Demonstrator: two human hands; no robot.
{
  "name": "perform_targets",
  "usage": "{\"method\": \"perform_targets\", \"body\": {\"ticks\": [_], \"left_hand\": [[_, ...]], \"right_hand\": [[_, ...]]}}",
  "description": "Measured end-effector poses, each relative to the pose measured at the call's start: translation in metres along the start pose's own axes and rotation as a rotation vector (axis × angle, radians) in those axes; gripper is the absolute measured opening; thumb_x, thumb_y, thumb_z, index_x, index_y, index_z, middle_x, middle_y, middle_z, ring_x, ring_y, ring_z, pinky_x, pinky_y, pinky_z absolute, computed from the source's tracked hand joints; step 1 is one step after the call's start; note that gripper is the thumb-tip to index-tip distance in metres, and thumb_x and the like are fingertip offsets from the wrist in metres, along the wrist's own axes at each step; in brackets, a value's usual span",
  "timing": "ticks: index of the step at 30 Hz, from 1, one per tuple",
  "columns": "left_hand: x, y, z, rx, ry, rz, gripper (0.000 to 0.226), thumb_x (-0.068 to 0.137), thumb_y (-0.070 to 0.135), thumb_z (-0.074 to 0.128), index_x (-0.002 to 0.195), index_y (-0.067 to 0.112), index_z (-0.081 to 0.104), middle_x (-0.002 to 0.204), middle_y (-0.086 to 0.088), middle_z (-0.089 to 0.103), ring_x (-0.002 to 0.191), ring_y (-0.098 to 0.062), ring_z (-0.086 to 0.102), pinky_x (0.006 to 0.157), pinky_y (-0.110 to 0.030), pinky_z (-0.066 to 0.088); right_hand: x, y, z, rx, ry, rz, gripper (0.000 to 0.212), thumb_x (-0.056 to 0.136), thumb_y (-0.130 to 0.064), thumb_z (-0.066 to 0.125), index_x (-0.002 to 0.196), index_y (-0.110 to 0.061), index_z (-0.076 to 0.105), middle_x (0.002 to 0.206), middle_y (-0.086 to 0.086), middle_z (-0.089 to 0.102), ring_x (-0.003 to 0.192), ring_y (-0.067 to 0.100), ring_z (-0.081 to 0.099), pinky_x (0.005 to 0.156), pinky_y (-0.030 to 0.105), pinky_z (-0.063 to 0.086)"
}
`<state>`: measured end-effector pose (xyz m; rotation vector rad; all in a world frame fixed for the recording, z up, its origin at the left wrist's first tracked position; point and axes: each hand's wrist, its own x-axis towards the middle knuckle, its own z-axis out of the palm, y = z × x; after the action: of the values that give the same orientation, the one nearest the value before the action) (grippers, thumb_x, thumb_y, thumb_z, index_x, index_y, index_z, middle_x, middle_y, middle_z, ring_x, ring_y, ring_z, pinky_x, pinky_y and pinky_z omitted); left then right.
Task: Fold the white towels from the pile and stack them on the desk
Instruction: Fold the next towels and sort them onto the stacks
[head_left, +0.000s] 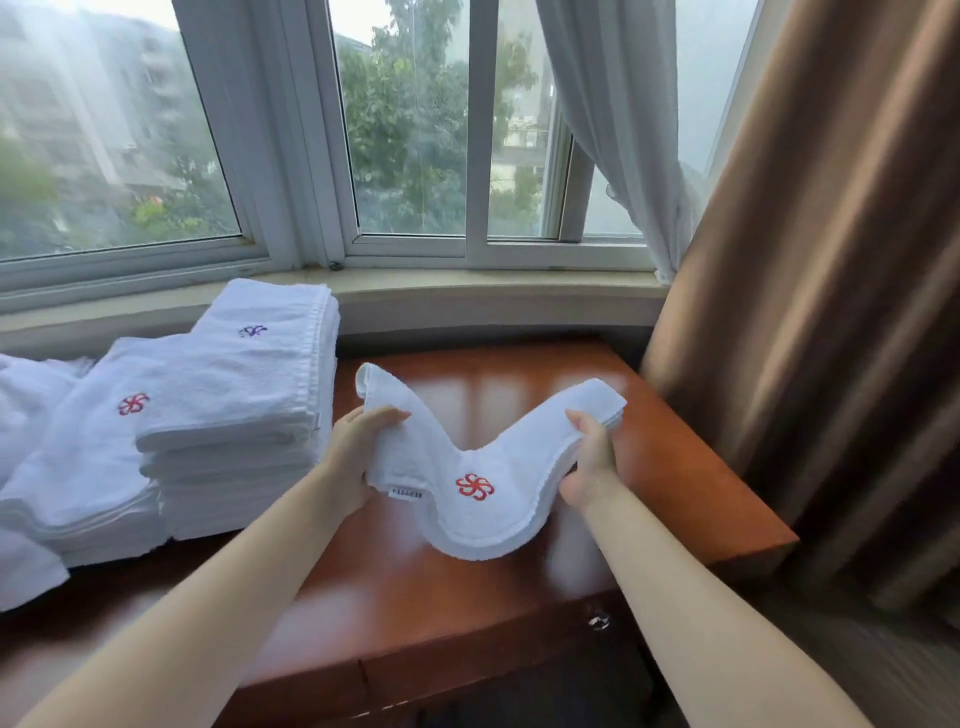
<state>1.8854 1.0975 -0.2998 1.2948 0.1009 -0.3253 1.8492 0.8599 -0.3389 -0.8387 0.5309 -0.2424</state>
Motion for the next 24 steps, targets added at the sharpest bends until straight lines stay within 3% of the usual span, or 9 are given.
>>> {"method": "perform_targets", "body": {"ticks": [6, 10, 14, 17, 21, 24], "left_hand": [[-0.012, 0.062, -0.006, -0.142, 0.108, 0.166, 0.031, 0.084, 0.011, 0.063, 0.113, -0.002, 0.063, 0.102, -0.02, 0.064, 0.091, -0.034, 0.065, 0.077, -0.042, 0.054], [-0.026, 0.103, -0.027, -0.173, 0.232, 0.212, 0.038, 0.086, 0.014, 0.062, 0.121, -0.001, 0.06, 0.109, -0.02, 0.064, 0.097, -0.036, 0.064, 0.081, -0.045, 0.054], [-0.038, 0.144, -0.056, -0.201, 0.317, 0.25, 0.039, 0.088, 0.011, 0.058, 0.124, -0.003, 0.058, 0.11, -0.018, 0.063, 0.094, -0.033, 0.062, 0.079, -0.041, 0.052], [-0.038, 0.172, -0.083, -0.234, 0.36, 0.284, 0.028, 0.09, 0.012, 0.056, 0.116, 0.002, 0.06, 0.109, -0.017, 0.062, 0.089, -0.031, 0.062, 0.077, -0.04, 0.051], [-0.03, 0.203, -0.119, -0.251, 0.386, 0.321, 0.019, 0.091, 0.019, 0.055, 0.106, 0.009, 0.06, 0.098, -0.014, 0.062, 0.073, -0.024, 0.064, 0.061, -0.031, 0.053], [-0.023, 0.22, -0.153, -0.279, 0.424, 0.332, 0.026, 0.091, 0.019, 0.056, 0.114, 0.006, 0.059, 0.107, -0.015, 0.06, 0.095, -0.03, 0.06, 0.081, -0.041, 0.048]], "right_hand": [[-0.013, -0.036, 0.082, 0.026, -0.239, -0.048, 0.017, 0.091, -0.023, 0.05, 0.097, -0.014, 0.063, 0.077, 0.007, 0.074, 0.068, 0.024, 0.072, 0.069, 0.034, 0.054], [-0.025, -0.043, 0.142, 0.028, -0.355, -0.003, 0.026, 0.091, -0.024, 0.051, 0.111, -0.01, 0.06, 0.095, 0.014, 0.069, 0.094, 0.034, 0.065, 0.094, 0.048, 0.049], [-0.04, -0.038, 0.204, 0.042, -0.426, 0.077, 0.021, 0.091, -0.022, 0.05, 0.105, -0.011, 0.061, 0.096, 0.012, 0.066, 0.094, 0.031, 0.061, 0.098, 0.045, 0.045], [-0.048, -0.03, 0.251, 0.044, -0.493, 0.117, 0.021, 0.091, -0.022, 0.05, 0.103, -0.01, 0.062, 0.089, 0.011, 0.07, 0.089, 0.029, 0.064, 0.091, 0.04, 0.049], [-0.051, -0.014, 0.315, 0.053, -0.6, 0.124, 0.024, 0.091, -0.019, 0.05, 0.112, -0.012, 0.06, 0.093, 0.01, 0.066, 0.087, 0.027, 0.063, 0.079, 0.036, 0.051], [-0.049, 0.007, 0.363, 0.016, -0.642, 0.151, 0.028, 0.092, -0.021, 0.049, 0.117, -0.011, 0.057, 0.093, 0.009, 0.063, 0.086, 0.027, 0.062, 0.074, 0.034, 0.051]]}}
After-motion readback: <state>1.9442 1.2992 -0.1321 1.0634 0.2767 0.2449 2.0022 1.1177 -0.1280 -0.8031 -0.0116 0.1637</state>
